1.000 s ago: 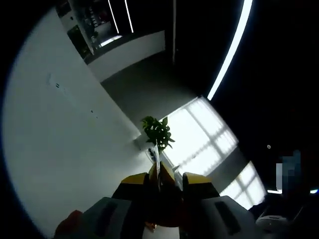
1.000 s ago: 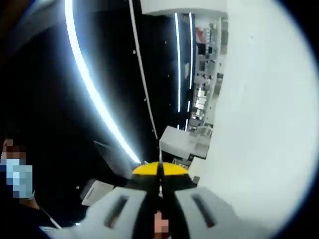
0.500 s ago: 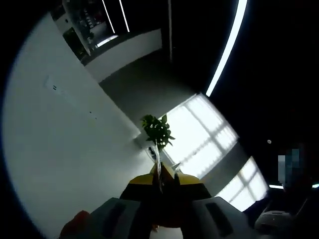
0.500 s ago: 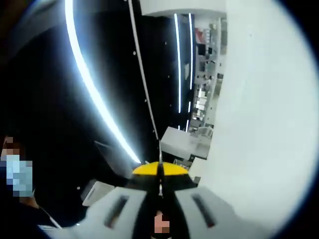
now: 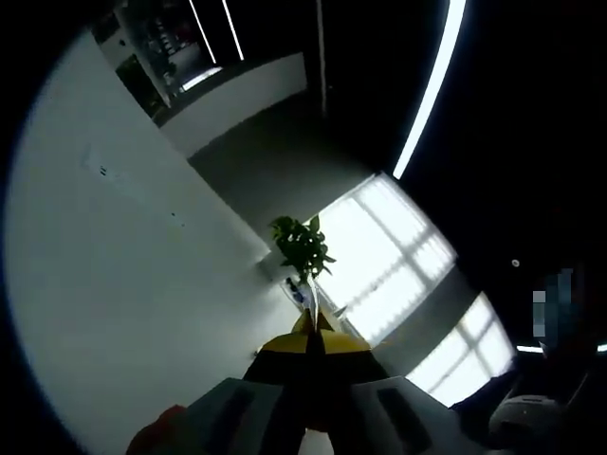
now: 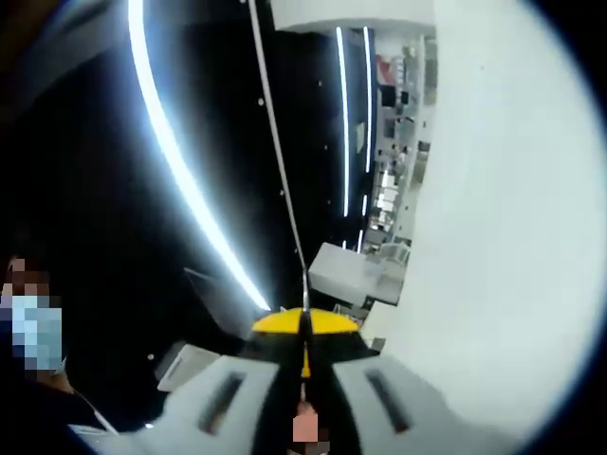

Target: Arrange the skincare products in the storage area until every visible bottle or jar stands upright without overlapping.

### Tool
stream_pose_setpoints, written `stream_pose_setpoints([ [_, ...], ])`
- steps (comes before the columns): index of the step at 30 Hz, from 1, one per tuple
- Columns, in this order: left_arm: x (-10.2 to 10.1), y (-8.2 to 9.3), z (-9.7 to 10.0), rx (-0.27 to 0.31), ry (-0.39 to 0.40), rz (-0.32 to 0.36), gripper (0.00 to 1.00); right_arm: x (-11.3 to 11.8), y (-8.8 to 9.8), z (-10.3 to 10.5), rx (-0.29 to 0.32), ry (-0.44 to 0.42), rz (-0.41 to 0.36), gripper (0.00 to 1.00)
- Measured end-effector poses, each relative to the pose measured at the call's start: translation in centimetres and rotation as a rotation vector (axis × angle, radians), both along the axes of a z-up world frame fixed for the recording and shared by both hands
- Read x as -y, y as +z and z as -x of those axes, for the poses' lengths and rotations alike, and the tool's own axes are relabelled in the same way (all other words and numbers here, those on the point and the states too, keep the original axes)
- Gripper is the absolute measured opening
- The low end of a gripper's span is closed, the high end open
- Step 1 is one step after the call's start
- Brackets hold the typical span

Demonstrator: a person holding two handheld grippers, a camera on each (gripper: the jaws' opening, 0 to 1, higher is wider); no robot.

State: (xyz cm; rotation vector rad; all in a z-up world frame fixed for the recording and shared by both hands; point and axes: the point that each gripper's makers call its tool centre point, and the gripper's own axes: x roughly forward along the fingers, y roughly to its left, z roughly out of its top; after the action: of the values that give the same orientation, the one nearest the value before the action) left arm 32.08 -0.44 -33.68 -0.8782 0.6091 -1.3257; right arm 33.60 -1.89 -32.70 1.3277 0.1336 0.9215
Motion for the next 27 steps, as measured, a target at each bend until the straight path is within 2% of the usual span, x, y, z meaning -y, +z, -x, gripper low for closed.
stream_pose_setpoints([
  [3,0.1,-0.3,0.1,0.019,-0.006,-0.037,0.00,0.2,-0.3,0.1,0.005,-0.006,0.023,0.00],
  [7,0.1,-0.6,0.3,0.024,-0.021,-0.068,0.00,0.6,-0.6,0.2,0.043,-0.023,0.089,0.00],
  [12,0.2,-0.6,0.9,0.016,-0.040,-0.059,0.00,1.0,-0.5,0.6,0.066,-0.031,0.118,0.00],
  [17,0.3,-0.8,1.2,0.028,-0.054,-0.078,0.00,0.9,-1.0,1.2,0.087,-0.037,0.189,0.02],
  [23,0.2,-0.9,1.6,0.024,-0.059,-0.080,0.00,2.2,-1.2,2.4,0.147,-0.079,0.333,0.04],
  [25,0.2,-1.2,1.7,0.020,-0.062,-0.089,0.00,2.9,-1.5,3.0,0.177,-0.087,0.433,0.06],
  [27,0.2,-1.3,1.8,0.020,-0.065,-0.094,0.00,3.6,-1.7,3.4,0.240,-0.103,0.572,0.10],
])
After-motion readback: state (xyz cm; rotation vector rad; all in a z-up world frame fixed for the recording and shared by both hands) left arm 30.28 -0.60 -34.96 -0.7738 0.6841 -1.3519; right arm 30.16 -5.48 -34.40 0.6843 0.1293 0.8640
